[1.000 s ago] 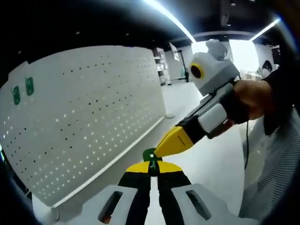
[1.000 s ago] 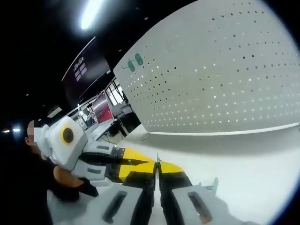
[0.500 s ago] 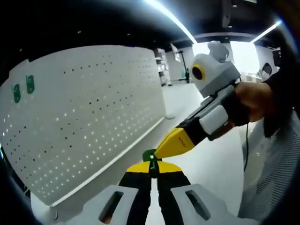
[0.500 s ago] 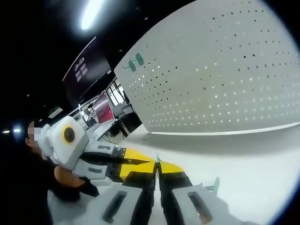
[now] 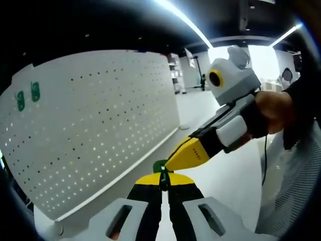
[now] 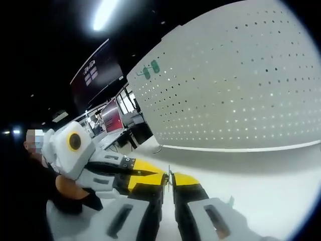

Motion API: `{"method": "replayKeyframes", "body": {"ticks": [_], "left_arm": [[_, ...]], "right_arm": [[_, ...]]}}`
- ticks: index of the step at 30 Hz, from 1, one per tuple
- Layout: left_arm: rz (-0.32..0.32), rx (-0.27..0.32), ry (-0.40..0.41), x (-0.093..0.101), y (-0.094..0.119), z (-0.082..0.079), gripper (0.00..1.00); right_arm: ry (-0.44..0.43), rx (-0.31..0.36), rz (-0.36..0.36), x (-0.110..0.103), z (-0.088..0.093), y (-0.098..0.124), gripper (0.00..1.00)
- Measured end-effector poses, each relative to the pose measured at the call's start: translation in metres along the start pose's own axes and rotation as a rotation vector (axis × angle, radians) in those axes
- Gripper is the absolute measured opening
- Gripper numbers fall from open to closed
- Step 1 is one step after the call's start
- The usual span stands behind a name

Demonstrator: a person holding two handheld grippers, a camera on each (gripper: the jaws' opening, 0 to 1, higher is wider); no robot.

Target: Insert the hook assembly into the mounting plate slot until the hook locks in place.

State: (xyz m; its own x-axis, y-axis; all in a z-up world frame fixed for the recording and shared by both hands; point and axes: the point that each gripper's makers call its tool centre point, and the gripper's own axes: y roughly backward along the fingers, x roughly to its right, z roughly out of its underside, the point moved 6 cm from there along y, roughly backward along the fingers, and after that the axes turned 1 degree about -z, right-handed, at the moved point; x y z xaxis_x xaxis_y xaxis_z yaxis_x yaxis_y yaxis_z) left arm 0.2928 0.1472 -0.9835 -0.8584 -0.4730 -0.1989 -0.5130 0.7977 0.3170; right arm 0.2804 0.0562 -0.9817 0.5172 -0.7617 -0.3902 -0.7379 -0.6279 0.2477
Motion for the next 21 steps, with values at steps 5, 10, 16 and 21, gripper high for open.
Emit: {"method": "replayKeyframes", "body": {"ticks": [5, 10, 16, 21], "left_arm": [[-0.012, 0.003, 0.003, -0.003, 0.001, -0.001, 0.03], [-0.036, 0.010, 0.015, -0.010, 0.004, -0.002, 0.03], [-0.068, 0.019, 0.032, -0.019, 0.008, -0.002, 0.03], [-0.086, 0.026, 0.041, -0.023, 0.010, -0.003, 0.03]], "right_arm": [[0.022, 0.025, 0.021, 0.002, -0.004, 0.002, 0.11], [0.079, 0.036, 0.052, 0.003, -0.008, 0.002, 0.19], [0.111, 0.036, 0.066, 0.004, -0.009, 0.002, 0.24], [0.164, 0.041, 0.080, 0.003, -0.012, 0.002, 0.30]]}}
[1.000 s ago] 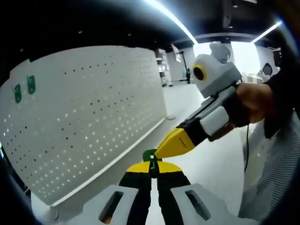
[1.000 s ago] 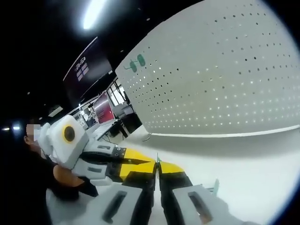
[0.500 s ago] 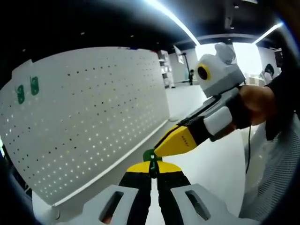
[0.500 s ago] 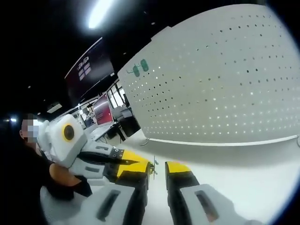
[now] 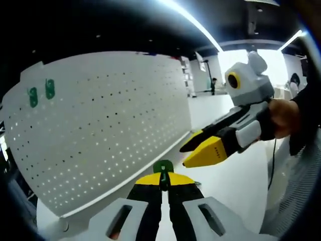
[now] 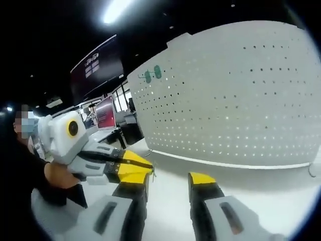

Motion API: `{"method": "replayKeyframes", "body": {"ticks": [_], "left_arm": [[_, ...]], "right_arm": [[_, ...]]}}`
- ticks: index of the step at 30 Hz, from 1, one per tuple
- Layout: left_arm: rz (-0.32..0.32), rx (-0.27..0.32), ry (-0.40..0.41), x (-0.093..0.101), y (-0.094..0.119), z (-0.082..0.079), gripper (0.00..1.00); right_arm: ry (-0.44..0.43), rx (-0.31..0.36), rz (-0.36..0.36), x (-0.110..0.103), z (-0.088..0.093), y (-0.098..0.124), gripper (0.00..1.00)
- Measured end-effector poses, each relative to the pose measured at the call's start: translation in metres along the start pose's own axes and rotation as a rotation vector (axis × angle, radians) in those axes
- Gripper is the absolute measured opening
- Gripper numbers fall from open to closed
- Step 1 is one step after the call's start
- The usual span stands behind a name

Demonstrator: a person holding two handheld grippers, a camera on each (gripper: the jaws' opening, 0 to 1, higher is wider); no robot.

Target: Insert the hook assembly into the mounting plate slot until the hook locks in place.

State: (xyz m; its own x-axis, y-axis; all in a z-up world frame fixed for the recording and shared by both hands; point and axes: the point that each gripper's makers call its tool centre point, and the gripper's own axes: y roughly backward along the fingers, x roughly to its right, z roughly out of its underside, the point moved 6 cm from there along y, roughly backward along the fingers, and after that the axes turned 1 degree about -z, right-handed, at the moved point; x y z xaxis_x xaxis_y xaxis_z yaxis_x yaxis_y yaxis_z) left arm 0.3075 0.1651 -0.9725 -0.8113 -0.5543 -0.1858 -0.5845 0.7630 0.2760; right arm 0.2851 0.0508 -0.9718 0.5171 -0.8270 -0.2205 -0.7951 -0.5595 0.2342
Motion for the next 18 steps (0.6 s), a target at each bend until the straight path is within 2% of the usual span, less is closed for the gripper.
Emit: {"method": "replayKeyframes", "body": {"ticks": [6, 18], "left_arm": [[-0.022, 0.013, 0.013, -0.006, 0.003, -0.002, 0.03], [-0.080, 0.068, 0.065, -0.024, 0.016, -0.014, 0.03]], "right_arm": [[0.123, 0.014, 0.010, -0.004, -0.006, 0.001, 0.34], [0.132, 0.070, -0.005, -0.007, -0.014, 0.003, 0.36]]}}
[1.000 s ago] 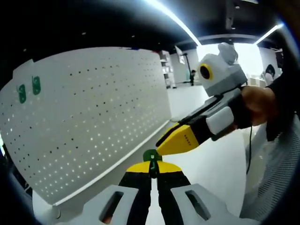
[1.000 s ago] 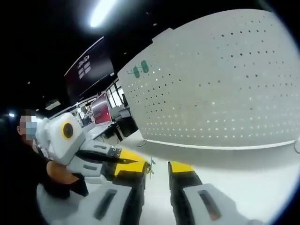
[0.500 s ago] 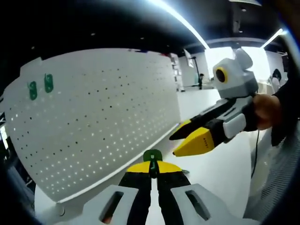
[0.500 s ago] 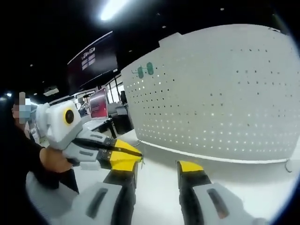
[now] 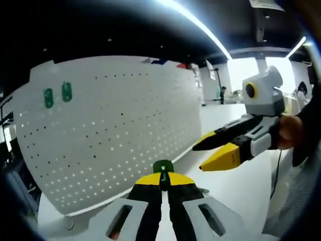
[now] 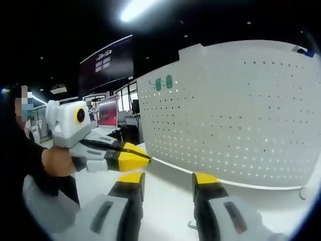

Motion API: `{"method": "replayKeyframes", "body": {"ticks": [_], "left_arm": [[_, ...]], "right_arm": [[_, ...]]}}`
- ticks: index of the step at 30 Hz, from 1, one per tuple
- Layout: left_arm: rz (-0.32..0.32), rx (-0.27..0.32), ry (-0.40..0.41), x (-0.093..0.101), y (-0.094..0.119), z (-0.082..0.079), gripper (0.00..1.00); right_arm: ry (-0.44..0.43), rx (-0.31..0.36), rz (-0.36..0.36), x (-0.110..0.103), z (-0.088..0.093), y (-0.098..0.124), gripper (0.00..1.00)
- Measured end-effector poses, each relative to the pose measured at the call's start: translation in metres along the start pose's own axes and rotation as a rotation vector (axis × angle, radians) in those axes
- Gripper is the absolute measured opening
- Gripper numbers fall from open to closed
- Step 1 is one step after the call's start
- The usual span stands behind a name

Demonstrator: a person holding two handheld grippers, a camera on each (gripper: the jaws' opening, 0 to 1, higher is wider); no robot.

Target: Insert the hook assembly into the mounting plate slot until the hook locks in place.

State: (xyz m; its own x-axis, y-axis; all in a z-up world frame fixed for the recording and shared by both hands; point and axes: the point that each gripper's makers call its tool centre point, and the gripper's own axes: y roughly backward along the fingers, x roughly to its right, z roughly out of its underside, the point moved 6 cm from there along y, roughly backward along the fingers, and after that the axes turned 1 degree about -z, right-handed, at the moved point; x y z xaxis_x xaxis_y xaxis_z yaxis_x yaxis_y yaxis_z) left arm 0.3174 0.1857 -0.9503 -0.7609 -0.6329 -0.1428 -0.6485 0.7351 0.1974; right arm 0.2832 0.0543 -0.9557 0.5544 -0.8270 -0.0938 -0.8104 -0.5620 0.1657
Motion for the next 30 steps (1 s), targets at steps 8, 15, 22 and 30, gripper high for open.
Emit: {"method": "replayKeyframes", "body": {"ticks": [8, 15, 22, 30], "left_arm": [[-0.061, 0.051, 0.038, -0.017, 0.011, -0.012, 0.03], [-0.131, 0.084, 0.060, -0.039, 0.024, -0.022, 0.03], [-0.196, 0.098, 0.073, -0.061, 0.036, -0.026, 0.03], [-0.258, 0.127, 0.061, -0.086, 0.049, -0.040, 0.03]], "right_arm": [[0.013, 0.013, -0.007, -0.004, -0.002, 0.001, 0.36], [0.015, 0.029, -0.004, -0.008, -0.006, 0.005, 0.36], [0.027, 0.040, 0.004, -0.013, -0.010, 0.013, 0.36], [0.029, 0.063, 0.025, -0.015, -0.014, 0.025, 0.36]]}}
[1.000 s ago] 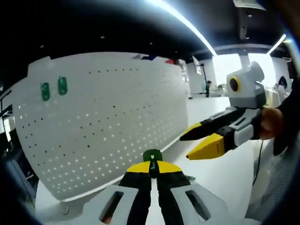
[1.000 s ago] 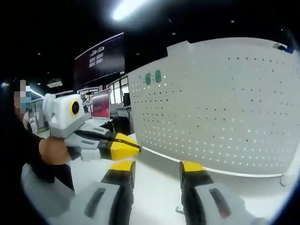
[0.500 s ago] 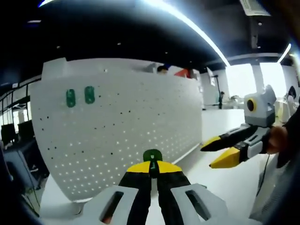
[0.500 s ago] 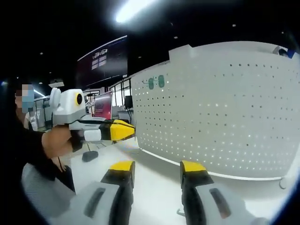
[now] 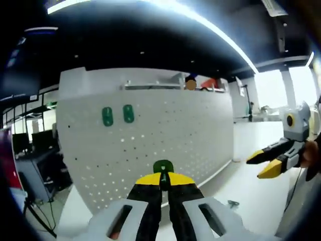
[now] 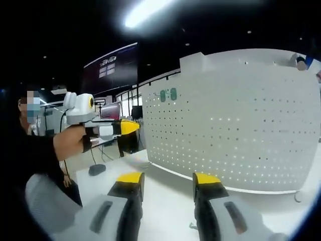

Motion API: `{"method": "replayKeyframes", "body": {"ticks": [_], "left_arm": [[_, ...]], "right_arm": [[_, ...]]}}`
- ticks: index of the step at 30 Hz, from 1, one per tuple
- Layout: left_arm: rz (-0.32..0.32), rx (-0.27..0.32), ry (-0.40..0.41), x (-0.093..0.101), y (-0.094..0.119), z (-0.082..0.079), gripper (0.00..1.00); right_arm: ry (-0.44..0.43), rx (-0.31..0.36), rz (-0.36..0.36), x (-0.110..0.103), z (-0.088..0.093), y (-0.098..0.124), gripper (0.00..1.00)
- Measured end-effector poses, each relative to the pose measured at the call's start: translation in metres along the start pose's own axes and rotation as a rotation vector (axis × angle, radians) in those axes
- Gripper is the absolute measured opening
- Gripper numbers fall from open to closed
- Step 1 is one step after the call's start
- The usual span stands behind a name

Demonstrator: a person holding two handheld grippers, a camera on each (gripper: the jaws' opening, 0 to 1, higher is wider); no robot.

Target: Insert the hook assembly into the mounting plate slot until the hook locks in place.

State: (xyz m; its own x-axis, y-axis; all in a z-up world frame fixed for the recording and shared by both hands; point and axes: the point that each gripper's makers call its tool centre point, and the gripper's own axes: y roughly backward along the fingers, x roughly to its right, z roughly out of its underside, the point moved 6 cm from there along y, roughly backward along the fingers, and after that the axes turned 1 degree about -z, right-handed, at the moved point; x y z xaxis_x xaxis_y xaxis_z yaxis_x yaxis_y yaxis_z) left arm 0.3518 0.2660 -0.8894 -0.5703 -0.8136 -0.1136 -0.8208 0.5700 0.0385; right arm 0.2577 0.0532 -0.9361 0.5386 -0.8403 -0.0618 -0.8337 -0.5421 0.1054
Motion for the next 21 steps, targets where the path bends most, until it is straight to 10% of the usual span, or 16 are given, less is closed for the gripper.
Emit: {"method": "replayKeyframes", "body": {"ticks": [21], "left_arm": [[-0.133, 0.074, -0.025, -0.053, -0.003, -0.046, 0.03]], "right_arm": [[-0.006, 0.042, -0.018, -0.021, -0.009, 0.013, 0.37]]}}
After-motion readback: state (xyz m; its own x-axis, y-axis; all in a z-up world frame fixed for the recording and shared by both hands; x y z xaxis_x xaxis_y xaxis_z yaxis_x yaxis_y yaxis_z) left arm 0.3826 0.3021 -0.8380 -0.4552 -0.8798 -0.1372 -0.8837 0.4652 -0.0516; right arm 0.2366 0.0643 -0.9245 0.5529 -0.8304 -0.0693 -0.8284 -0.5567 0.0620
